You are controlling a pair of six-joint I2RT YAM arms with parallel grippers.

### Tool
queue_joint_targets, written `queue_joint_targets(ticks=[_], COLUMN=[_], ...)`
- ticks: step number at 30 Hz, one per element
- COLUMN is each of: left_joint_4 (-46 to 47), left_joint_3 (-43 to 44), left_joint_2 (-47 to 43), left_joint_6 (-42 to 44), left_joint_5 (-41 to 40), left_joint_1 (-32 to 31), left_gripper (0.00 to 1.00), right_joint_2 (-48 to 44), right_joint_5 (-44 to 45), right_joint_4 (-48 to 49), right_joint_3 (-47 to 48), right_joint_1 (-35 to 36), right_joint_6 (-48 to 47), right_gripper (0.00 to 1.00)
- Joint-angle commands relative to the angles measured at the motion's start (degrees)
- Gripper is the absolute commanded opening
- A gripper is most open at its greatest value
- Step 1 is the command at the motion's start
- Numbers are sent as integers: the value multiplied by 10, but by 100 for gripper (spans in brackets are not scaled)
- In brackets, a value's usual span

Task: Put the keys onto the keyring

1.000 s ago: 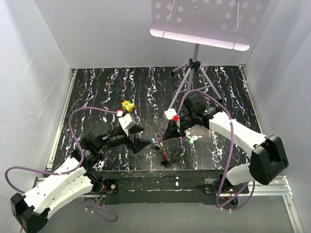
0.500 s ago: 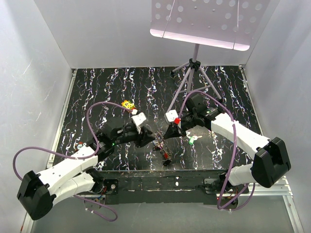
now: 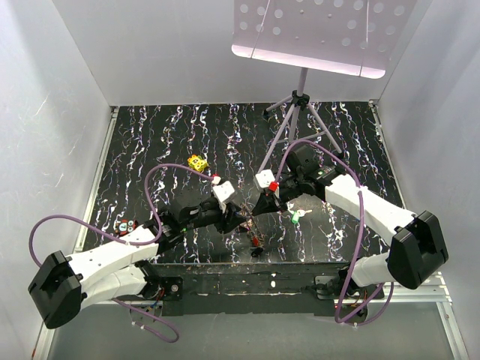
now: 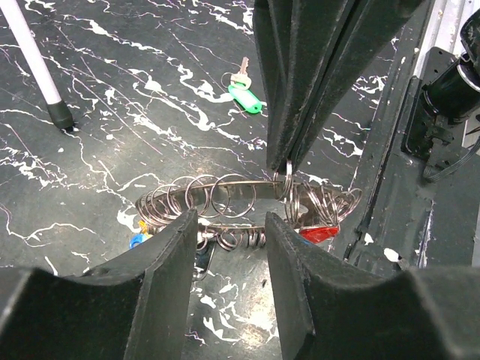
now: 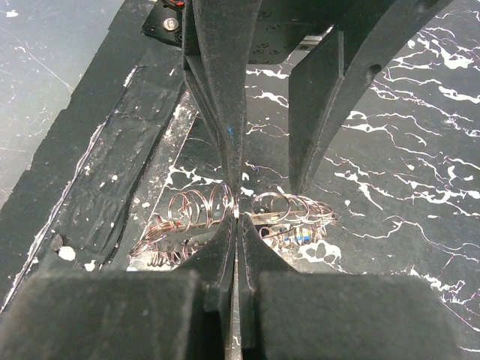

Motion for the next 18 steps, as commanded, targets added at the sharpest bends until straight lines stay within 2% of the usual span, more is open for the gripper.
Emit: queue_joint_targets(ticks=[1,6,11,18], left_joint_4=[31,44,54,69], left_joint_3=[-8,-16,-32,-31], left_joint_2=[-5,-12,-34,-16], left_joint_6=[-8,-18,-29,-37], left_joint_5=[-16,5,28,42], left_joint_1=[-4,-5,-6,-8], left_gripper=[41,44,52,53], right_joint_2=[1,5,8,8], right_joint_5=[-34,-36,-36,-37], right_joint_4=[7,8,9,10], right_joint_3=[0,0,1,0], right_joint_1=[4,4,3,3], right_joint_6=[5,7,7,10], right_gripper=[1,1,1,1])
